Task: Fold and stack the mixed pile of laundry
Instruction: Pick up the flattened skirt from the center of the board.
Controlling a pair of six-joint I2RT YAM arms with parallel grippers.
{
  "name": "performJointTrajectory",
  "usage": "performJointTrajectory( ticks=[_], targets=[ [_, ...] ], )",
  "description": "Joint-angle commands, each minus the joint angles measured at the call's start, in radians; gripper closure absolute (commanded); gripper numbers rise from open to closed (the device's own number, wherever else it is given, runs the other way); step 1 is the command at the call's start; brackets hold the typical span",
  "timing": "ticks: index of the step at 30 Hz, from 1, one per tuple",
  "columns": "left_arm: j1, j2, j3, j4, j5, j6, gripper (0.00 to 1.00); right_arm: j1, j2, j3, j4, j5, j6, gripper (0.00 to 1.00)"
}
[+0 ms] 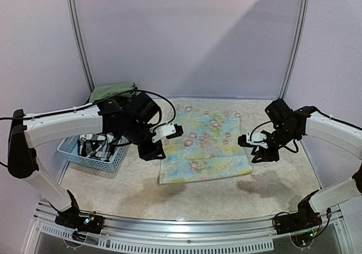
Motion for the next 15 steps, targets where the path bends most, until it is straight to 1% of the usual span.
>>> performJointTrajectory(
  ticks=[1,2,7,12,15],
  targets=[
    [-0.002,-0.026,-0.093,-0.043,0.087,0.067,0.50,0.055,0.012,-0.077,0.079,0.098,-0.143,0.67],
    [-0.002,-0.027,-0.117,-0.031,0.092,0.075,0.50,0.065,0.021,-0.089,0.096,0.112,-0.153,0.67],
    [-0.003,0.017,-0.178,0.026,0.025,0.084,0.52,0.084,0.082,-0.114,0.171,0.149,-0.179,0.65],
    [-0.003,0.056,-0.210,0.094,0.028,0.076,0.53,0.088,0.132,-0.119,0.187,0.168,-0.212,0.64],
    [-0.003,0.085,-0.207,0.101,0.038,0.080,0.56,0.091,0.157,-0.130,0.195,0.182,-0.233,0.65]
  ],
)
